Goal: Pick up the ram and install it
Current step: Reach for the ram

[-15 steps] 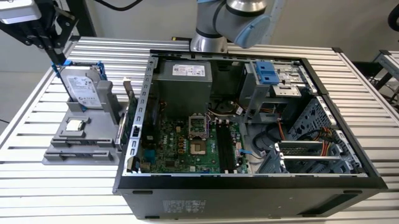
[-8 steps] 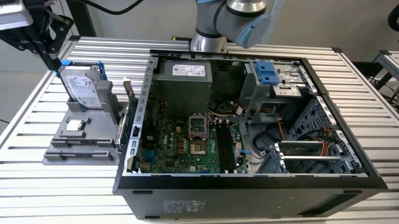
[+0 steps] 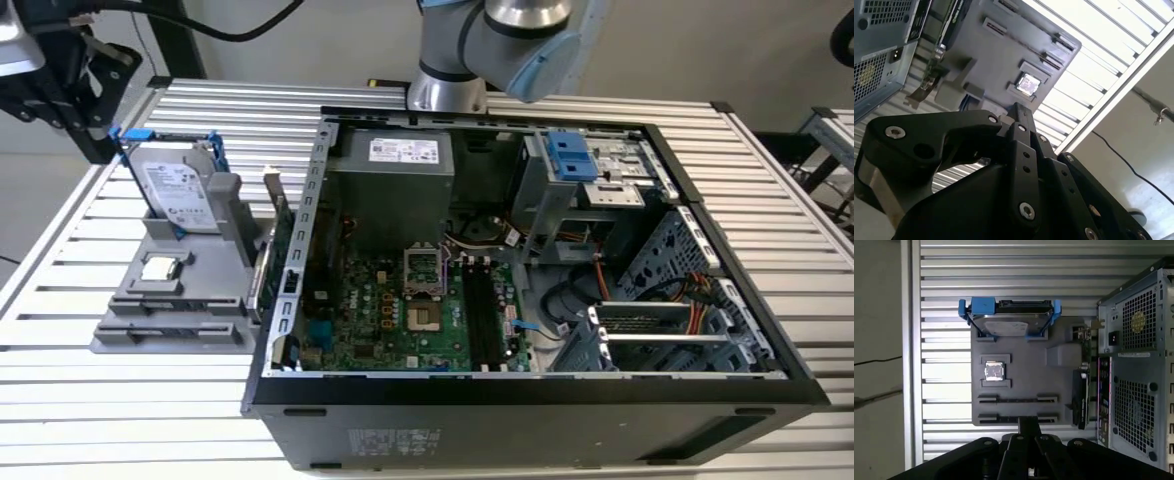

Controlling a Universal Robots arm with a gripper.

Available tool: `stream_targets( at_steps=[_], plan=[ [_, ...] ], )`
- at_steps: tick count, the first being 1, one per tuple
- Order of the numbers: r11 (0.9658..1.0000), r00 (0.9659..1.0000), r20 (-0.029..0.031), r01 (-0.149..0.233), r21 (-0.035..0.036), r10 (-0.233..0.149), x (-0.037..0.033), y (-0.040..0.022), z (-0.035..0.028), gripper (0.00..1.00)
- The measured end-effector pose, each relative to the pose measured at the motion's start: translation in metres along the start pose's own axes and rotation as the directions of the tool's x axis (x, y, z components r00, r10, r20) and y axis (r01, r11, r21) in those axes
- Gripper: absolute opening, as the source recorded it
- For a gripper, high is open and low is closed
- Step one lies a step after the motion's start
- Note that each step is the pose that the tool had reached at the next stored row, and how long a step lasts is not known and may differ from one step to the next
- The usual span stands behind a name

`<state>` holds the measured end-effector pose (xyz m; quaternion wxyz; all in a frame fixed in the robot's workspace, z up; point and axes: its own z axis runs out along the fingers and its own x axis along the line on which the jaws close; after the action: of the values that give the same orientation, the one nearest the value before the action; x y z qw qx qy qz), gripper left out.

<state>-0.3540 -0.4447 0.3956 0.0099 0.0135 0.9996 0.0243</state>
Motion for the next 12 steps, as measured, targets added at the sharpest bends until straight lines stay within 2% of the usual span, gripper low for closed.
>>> stream_targets(
  at_steps=[4,12],
  plan=[
    [1.0000,1.0000,0.0000,0.000,0.0000,0.000,0.0001,-0.0080,-0.0004,0.00],
    [0.9999,0.9999,-0.0008,0.015,-0.0002,-0.015,0.0011,-0.0190,-0.0010,0.00]
  ],
)
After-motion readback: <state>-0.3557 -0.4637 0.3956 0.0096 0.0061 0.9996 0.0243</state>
